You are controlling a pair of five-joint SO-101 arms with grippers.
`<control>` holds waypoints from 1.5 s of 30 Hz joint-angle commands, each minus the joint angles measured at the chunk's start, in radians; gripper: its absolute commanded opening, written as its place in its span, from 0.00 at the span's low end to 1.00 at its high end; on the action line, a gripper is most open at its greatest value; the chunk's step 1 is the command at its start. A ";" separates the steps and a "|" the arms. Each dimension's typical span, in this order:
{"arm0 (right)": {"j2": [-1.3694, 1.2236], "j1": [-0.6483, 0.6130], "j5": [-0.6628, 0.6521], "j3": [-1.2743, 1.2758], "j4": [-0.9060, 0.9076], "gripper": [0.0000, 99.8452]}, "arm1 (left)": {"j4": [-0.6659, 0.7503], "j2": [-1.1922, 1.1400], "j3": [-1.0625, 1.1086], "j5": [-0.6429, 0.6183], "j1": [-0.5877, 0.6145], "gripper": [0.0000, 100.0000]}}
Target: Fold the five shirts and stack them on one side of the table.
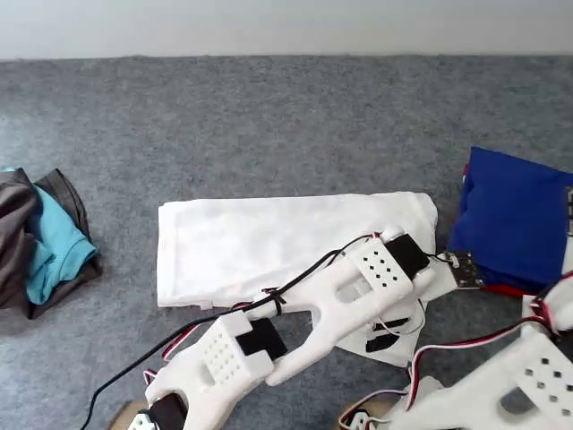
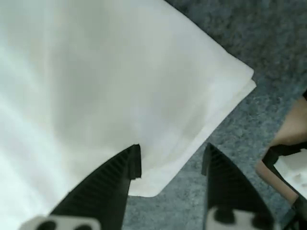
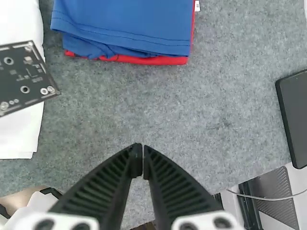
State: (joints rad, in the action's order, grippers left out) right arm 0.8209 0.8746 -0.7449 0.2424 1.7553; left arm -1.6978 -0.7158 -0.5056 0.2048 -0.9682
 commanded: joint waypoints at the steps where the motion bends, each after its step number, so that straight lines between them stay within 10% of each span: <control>1: 0.016 0.008 -0.005 -0.005 0.041 0.01 | 0.006 -0.012 -0.059 0.011 -0.006 0.16; 30: 0.022 0.010 -0.005 -0.005 0.039 0.01 | 0.084 0.063 -0.163 0.012 0.210 0.02; 45: 0.021 0.010 -0.005 -0.003 0.041 0.01 | 0.166 -0.135 -0.303 -0.075 0.427 0.22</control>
State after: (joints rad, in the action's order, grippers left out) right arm 0.8209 0.8746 -0.7449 0.2424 1.7553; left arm -1.5351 -0.8355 -0.7234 0.1373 -0.5785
